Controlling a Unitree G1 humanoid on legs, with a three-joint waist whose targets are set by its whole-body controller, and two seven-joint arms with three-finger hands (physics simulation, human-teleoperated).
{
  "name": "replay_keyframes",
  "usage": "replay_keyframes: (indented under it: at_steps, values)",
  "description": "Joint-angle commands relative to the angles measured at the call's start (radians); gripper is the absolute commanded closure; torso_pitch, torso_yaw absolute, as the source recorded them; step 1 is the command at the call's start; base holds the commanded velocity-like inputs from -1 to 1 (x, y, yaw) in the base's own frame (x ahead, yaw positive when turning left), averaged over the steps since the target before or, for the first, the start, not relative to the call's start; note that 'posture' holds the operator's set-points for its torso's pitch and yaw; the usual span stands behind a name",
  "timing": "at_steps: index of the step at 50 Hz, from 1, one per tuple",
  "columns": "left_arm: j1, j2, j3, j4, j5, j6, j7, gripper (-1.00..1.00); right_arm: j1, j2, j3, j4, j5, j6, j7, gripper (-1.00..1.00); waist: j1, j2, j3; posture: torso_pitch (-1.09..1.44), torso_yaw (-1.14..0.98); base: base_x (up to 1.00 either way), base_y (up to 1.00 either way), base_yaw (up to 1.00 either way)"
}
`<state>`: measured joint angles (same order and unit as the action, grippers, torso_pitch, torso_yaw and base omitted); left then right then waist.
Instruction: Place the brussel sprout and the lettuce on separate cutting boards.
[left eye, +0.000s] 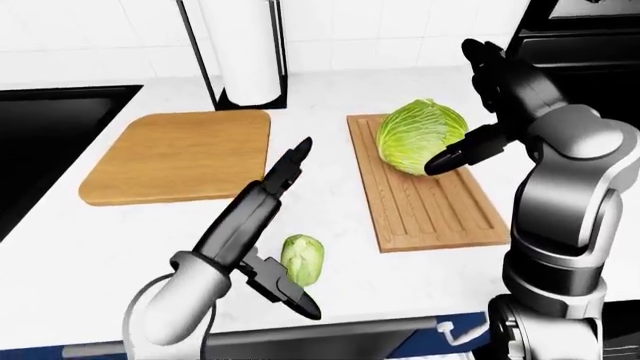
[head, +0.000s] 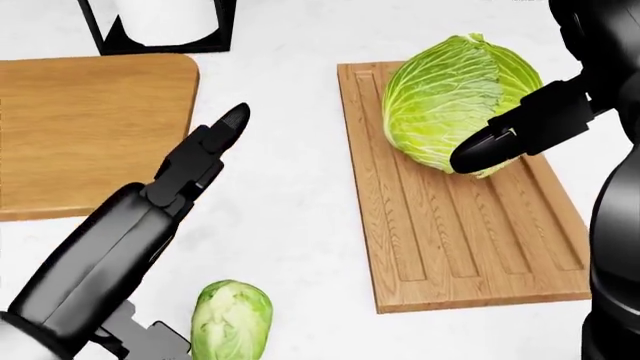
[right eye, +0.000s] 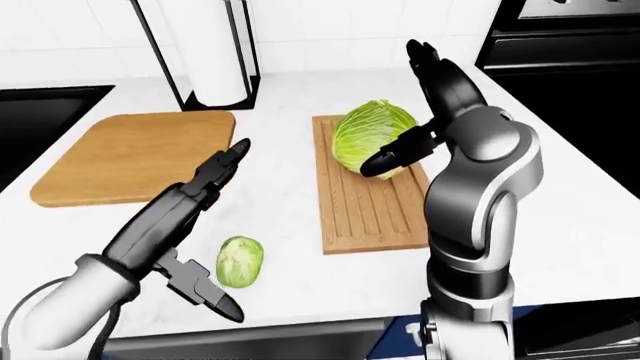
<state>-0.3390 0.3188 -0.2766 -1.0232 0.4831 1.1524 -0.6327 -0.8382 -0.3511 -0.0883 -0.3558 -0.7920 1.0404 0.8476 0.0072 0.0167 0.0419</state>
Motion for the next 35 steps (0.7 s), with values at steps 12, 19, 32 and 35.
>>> replay_keyframes:
  at_steps: [12, 19, 32, 35]
  values:
    - [0.059, -0.282, 0.062, 0.034, 0.503, -0.291, -0.403, -0.68, -0.027, -0.01, -0.011, -0.019, 0.003, -0.025, -0.019, -1.0, 0.013, -0.033, -0.025, 0.0, 0.0, 0.0, 0.0, 0.0]
    - [0.074, -0.338, 0.076, 0.044, 0.546, -0.354, -0.445, -0.54, -0.023, -0.01, -0.012, -0.018, 0.007, -0.027, -0.025, -1.0, 0.018, -0.041, -0.025, 0.0, 0.0, 0.0, 0.0, 0.0]
    - [0.128, -0.371, 0.079, 0.089, 0.543, -0.438, -0.428, -0.33, -0.022, -0.01, -0.011, -0.021, 0.008, -0.025, -0.024, -1.0, 0.023, -0.045, -0.023, 0.0, 0.0, 0.0, 0.0, 0.0]
    - [0.142, -0.37, 0.08, 0.098, 0.531, -0.45, -0.413, -0.29, -0.02, -0.01, -0.011, -0.02, 0.009, -0.027, -0.026, -1.0, 0.023, -0.046, -0.023, 0.0, 0.0, 0.0, 0.0, 0.0]
